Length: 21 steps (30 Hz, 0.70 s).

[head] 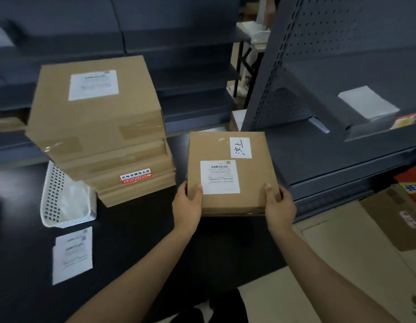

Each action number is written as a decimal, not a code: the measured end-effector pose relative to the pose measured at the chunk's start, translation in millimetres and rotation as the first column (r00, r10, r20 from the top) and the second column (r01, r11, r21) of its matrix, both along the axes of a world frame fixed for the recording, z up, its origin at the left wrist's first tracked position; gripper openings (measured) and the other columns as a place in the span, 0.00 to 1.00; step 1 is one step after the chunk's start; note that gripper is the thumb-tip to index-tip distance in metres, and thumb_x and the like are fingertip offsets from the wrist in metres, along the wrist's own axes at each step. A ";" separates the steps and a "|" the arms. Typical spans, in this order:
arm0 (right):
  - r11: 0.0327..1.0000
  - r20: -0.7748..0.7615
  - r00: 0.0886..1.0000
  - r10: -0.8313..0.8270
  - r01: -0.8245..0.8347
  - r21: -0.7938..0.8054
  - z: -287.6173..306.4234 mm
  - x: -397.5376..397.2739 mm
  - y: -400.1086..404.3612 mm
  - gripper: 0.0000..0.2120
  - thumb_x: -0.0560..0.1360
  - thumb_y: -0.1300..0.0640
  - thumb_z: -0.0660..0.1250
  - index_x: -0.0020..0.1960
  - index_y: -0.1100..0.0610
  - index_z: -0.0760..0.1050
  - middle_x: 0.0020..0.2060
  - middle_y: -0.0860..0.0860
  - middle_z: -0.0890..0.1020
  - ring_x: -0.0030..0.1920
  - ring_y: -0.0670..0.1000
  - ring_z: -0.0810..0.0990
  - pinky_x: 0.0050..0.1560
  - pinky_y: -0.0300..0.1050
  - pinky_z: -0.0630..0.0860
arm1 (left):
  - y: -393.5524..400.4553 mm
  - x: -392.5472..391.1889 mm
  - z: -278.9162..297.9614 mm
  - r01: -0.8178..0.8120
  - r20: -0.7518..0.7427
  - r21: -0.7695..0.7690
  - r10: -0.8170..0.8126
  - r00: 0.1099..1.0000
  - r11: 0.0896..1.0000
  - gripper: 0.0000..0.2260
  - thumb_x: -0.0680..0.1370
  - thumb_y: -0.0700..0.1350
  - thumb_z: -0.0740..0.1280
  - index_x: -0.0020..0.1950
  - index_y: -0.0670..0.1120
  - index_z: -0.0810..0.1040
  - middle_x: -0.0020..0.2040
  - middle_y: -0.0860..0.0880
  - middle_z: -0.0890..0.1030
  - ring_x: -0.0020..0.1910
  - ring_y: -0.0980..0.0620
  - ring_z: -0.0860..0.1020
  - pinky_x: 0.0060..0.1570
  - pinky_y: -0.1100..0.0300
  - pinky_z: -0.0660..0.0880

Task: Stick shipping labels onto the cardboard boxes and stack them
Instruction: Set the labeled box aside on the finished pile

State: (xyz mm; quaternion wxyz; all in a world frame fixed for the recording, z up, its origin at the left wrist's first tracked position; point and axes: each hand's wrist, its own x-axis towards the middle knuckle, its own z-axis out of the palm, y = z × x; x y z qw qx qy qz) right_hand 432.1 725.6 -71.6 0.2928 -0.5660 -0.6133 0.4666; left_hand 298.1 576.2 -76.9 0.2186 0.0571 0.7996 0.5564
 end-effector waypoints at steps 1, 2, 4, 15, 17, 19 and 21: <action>1.000 0.004 1.000 0.024 -0.024 -0.010 -4.4 -10.4 12.1 0.25 0.78 0.43 0.63 0.69 0.57 0.70 0.61 0.54 0.77 0.55 0.50 0.74 0.54 0.44 0.70 | 7.8 -7.3 -4.3 0.004 -0.001 -0.014 -0.004 1.000 1.000 0.23 0.80 0.54 0.63 0.73 0.48 0.66 0.66 0.48 0.75 0.64 0.49 0.73 0.65 0.52 0.70; 0.998 0.005 0.999 0.053 -0.053 -0.023 -8.1 -21.2 24.2 0.25 0.78 0.43 0.63 0.69 0.57 0.70 0.62 0.54 0.77 0.57 0.51 0.74 0.55 0.44 0.70 | 15.8 -14.6 -8.1 0.000 -0.003 -0.025 0.000 1.000 1.000 0.24 0.80 0.54 0.62 0.73 0.47 0.66 0.66 0.48 0.75 0.64 0.50 0.73 0.65 0.54 0.70; 0.992 -0.004 0.993 0.120 -0.120 -0.046 -13.1 -41.6 47.6 0.25 0.78 0.44 0.63 0.69 0.57 0.69 0.63 0.55 0.77 0.56 0.50 0.73 0.54 0.43 0.69 | 31.5 -28.2 -14.0 -0.033 -0.005 -0.047 0.033 0.999 0.998 0.24 0.80 0.55 0.62 0.73 0.47 0.66 0.66 0.49 0.75 0.64 0.50 0.73 0.63 0.55 0.70; 0.963 0.054 0.964 0.259 -0.253 -0.094 -53.9 -142.2 138.8 0.24 0.79 0.45 0.63 0.69 0.58 0.69 0.62 0.56 0.77 0.59 0.56 0.76 0.53 0.44 0.70 | 108.9 -105.3 -51.4 -0.156 -0.024 -0.118 0.154 0.988 0.981 0.25 0.81 0.55 0.60 0.75 0.46 0.62 0.68 0.48 0.73 0.65 0.49 0.71 0.67 0.47 0.69; 0.959 0.067 0.961 0.269 -0.261 -0.107 -65.1 -156.5 142.5 0.23 0.79 0.46 0.63 0.69 0.58 0.69 0.61 0.56 0.77 0.56 0.53 0.75 0.52 0.43 0.69 | 111.2 -114.9 -65.7 -0.154 -0.027 -0.145 0.151 0.988 0.977 0.25 0.81 0.56 0.58 0.75 0.47 0.62 0.68 0.49 0.73 0.66 0.50 0.71 0.67 0.47 0.69; 0.951 0.085 0.953 0.291 -0.279 -0.131 -77.0 -165.9 143.5 0.22 0.79 0.47 0.63 0.68 0.59 0.69 0.60 0.55 0.77 0.52 0.50 0.74 0.50 0.43 0.69 | 109.9 -120.2 -79.9 -0.155 -0.013 -0.179 0.155 0.988 0.972 0.24 0.81 0.56 0.58 0.74 0.47 0.62 0.67 0.48 0.73 0.65 0.49 0.72 0.66 0.47 0.69; 0.940 0.116 0.939 0.323 -0.304 -0.152 -89.0 -169.3 143.4 0.22 0.79 0.47 0.63 0.68 0.59 0.69 0.59 0.55 0.77 0.52 0.50 0.74 0.51 0.44 0.70 | 107.3 -121.1 -89.1 -0.148 -0.002 -0.208 0.151 0.989 0.967 0.25 0.81 0.56 0.57 0.75 0.47 0.61 0.68 0.48 0.72 0.66 0.49 0.72 0.66 0.47 0.69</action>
